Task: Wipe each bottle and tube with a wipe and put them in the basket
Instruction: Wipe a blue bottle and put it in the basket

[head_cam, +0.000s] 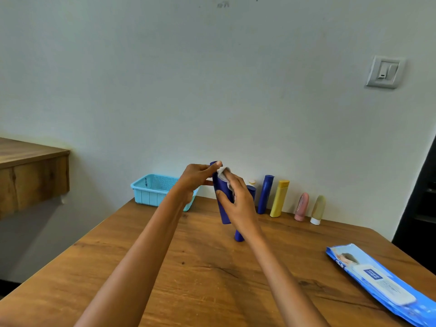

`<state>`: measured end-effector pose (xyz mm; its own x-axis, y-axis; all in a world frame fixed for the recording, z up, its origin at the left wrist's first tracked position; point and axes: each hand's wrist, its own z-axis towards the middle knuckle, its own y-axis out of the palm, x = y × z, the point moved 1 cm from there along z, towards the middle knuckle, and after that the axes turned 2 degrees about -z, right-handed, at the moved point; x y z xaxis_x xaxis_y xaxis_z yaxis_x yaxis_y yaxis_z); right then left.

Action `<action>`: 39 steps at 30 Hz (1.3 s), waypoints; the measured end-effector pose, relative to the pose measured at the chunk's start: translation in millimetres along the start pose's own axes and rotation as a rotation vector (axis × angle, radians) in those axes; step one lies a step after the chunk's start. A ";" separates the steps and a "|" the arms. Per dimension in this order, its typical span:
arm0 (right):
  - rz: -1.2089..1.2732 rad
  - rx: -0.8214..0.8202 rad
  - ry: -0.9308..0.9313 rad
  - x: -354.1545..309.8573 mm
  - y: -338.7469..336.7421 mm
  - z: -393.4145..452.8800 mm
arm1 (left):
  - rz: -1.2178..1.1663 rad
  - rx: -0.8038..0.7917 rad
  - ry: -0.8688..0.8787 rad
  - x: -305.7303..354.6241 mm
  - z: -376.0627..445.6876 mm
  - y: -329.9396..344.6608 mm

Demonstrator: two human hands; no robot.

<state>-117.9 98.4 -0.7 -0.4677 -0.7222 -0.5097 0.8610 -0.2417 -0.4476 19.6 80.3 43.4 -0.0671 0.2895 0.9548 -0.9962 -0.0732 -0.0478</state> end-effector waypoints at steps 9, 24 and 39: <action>-0.186 0.058 -0.151 7.8 -10.3 -4.1 | -0.063 -0.067 0.024 4.4 0.7 -8.6; -0.146 0.042 -0.241 -0.1 -0.5 -11.3 | -0.187 0.107 -0.018 4.6 3.2 -15.2; 0.172 -0.008 -0.102 3.9 -2.1 -9.0 | -0.261 0.203 0.029 9.0 2.4 -22.8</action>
<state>-123.3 101.9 -8.4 -0.2903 -0.8146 -0.5022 0.9248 -0.1040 -0.3659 41.8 82.2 53.8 0.1839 0.3508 0.9182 -0.9487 -0.1812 0.2593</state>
